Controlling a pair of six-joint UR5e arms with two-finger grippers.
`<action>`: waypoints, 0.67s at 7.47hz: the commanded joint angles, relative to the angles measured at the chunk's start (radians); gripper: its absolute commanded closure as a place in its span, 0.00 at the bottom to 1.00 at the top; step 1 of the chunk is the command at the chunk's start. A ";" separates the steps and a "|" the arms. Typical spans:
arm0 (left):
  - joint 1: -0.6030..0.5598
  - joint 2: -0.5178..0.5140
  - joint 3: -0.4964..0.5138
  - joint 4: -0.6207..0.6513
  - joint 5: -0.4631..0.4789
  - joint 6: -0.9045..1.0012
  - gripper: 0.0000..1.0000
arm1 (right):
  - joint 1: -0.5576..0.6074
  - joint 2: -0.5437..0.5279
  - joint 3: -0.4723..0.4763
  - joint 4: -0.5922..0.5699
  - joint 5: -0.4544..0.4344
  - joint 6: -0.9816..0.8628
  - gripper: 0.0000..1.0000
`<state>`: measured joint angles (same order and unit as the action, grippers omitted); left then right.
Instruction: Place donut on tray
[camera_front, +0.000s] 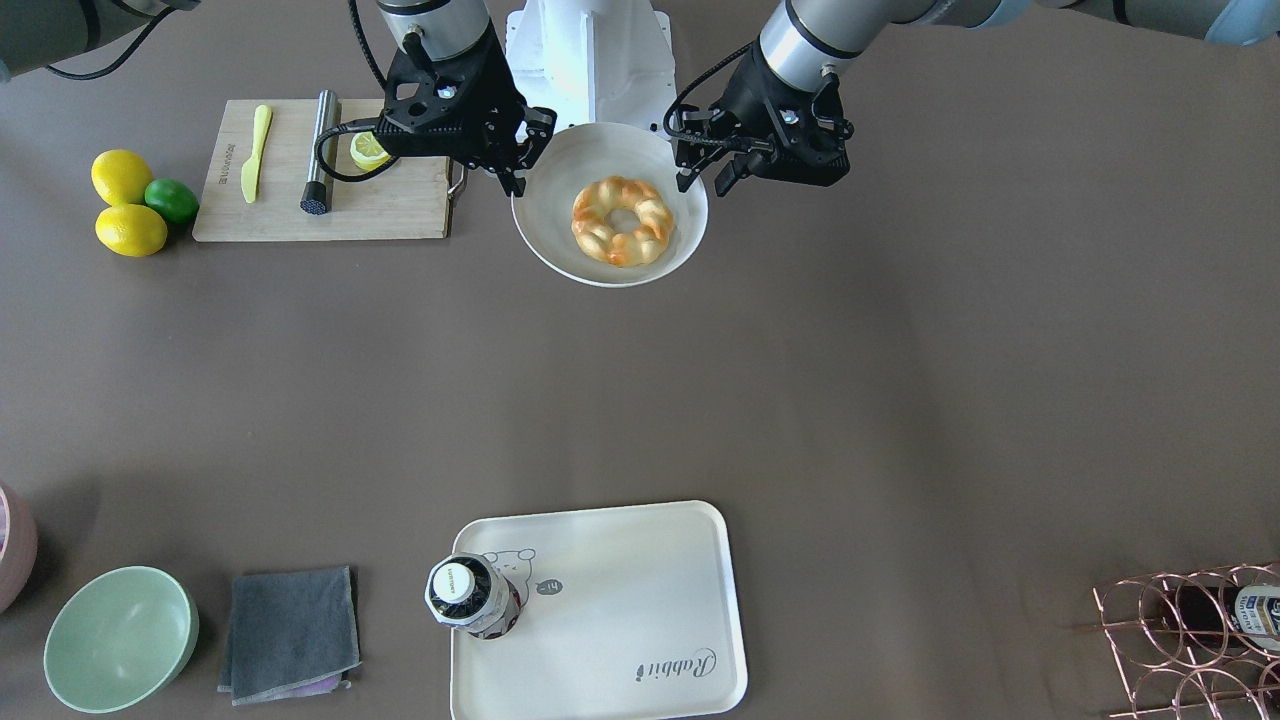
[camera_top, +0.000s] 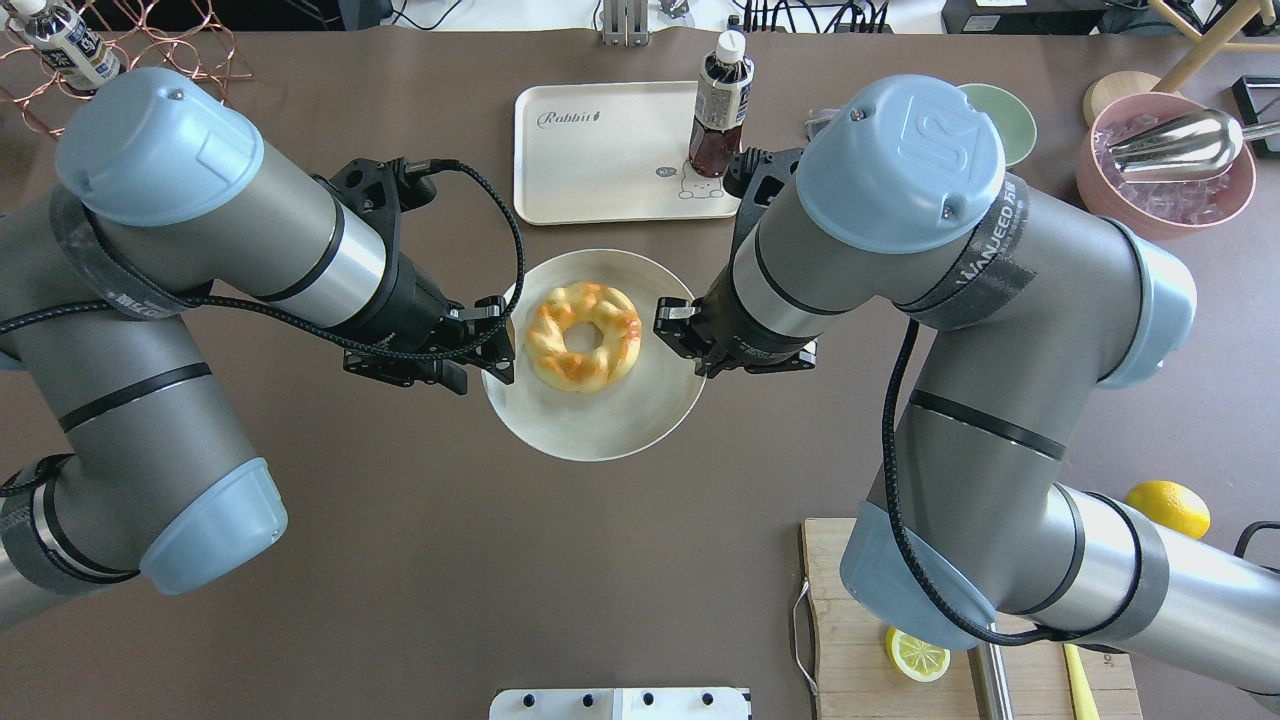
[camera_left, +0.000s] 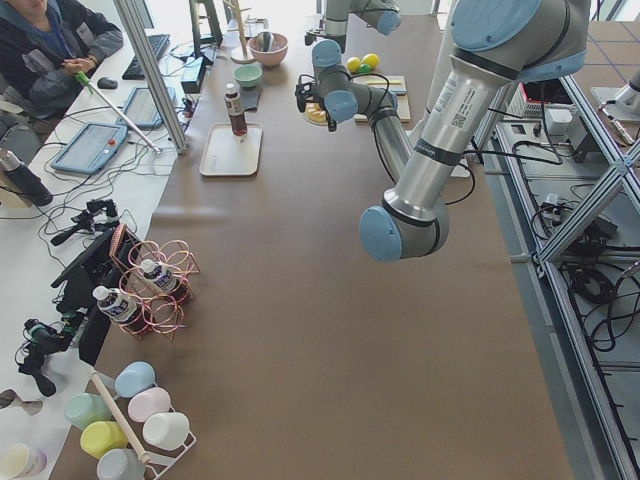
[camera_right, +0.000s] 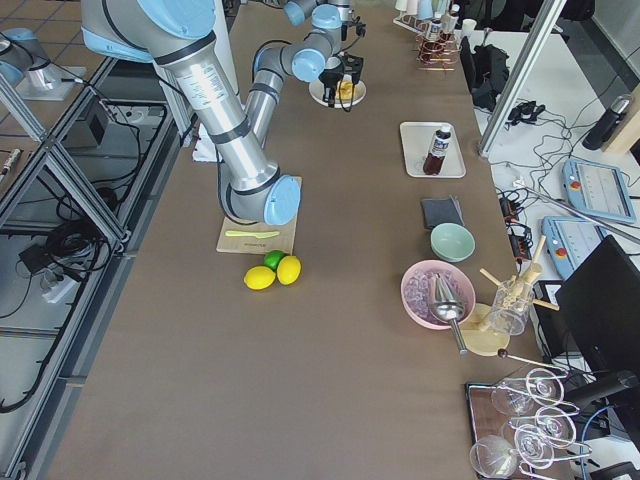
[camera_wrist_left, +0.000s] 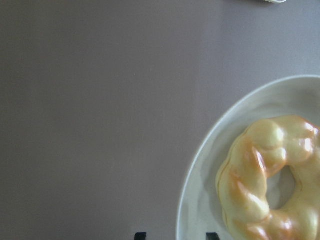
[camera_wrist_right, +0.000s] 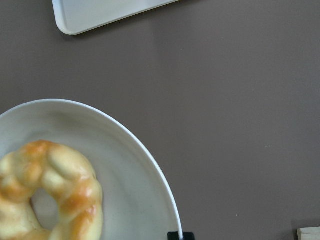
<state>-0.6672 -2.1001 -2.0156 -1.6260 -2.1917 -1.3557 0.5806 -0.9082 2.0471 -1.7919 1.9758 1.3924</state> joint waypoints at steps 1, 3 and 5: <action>0.000 0.000 -0.002 0.000 0.000 -0.002 0.67 | -0.001 -0.038 0.004 0.078 0.005 0.008 1.00; 0.000 -0.005 -0.003 0.000 -0.003 -0.002 1.00 | 0.001 -0.066 0.005 0.123 0.015 0.007 1.00; 0.000 -0.005 -0.002 -0.002 -0.002 0.000 1.00 | 0.010 -0.057 0.007 0.115 0.044 0.007 1.00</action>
<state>-0.6674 -2.1035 -2.0183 -1.6266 -2.1941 -1.3571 0.5820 -0.9688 2.0524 -1.6751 1.9959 1.3995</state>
